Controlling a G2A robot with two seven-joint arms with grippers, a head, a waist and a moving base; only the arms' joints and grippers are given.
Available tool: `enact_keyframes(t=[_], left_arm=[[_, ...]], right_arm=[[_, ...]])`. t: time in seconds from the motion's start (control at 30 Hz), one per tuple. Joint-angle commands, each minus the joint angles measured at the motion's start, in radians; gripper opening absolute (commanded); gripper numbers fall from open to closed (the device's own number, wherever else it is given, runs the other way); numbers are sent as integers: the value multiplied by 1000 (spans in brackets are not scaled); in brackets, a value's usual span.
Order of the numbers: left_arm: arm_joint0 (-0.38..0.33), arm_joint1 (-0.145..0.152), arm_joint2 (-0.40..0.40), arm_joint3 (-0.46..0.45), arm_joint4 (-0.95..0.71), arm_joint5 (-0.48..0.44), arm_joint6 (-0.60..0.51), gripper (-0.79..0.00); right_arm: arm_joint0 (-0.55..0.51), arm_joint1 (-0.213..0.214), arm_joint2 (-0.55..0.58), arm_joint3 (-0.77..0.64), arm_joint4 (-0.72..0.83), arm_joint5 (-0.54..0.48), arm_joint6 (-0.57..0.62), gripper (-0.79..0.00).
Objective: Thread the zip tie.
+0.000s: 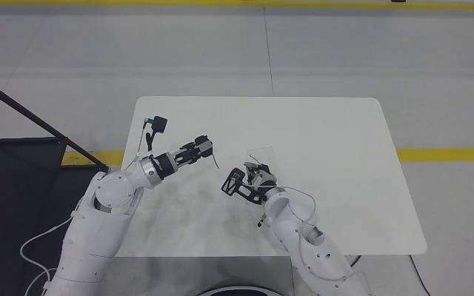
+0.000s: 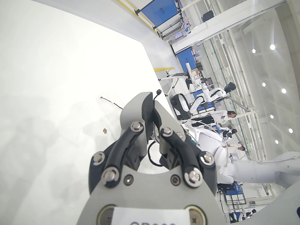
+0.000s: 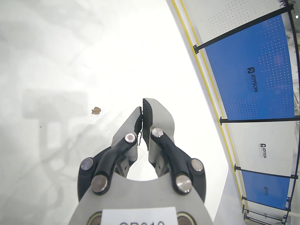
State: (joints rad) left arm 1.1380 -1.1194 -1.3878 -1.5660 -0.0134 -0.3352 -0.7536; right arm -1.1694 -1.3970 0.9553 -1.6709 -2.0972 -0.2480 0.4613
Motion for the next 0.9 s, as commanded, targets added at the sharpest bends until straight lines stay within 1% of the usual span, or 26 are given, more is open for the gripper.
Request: enact_keyframes(t=[0.0, 0.23, 0.3, 0.33, 0.87], left_arm=[[0, 0, 0, 0, 0, 0, 0, -785], [0, 0, 0, 0, 0, 0, 0, -785], [0, 0, 0, 0, 0, 0, 0, -785], [0, 0, 0, 0, 0, 0, 0, -785], [0, 0, 0, 0, 0, 0, 0, -785]], right_arm=[[-30, 6, 24, -35, -7, 34, -59, -785], [-189, 38, 124, -171, -42, 125, -321, -785], [-231, 45, 145, -200, -51, 144, -397, -785], [-253, 50, 152, -208, -52, 138, -438, -785], [-253, 50, 152, -208, -52, 138, -438, -785]])
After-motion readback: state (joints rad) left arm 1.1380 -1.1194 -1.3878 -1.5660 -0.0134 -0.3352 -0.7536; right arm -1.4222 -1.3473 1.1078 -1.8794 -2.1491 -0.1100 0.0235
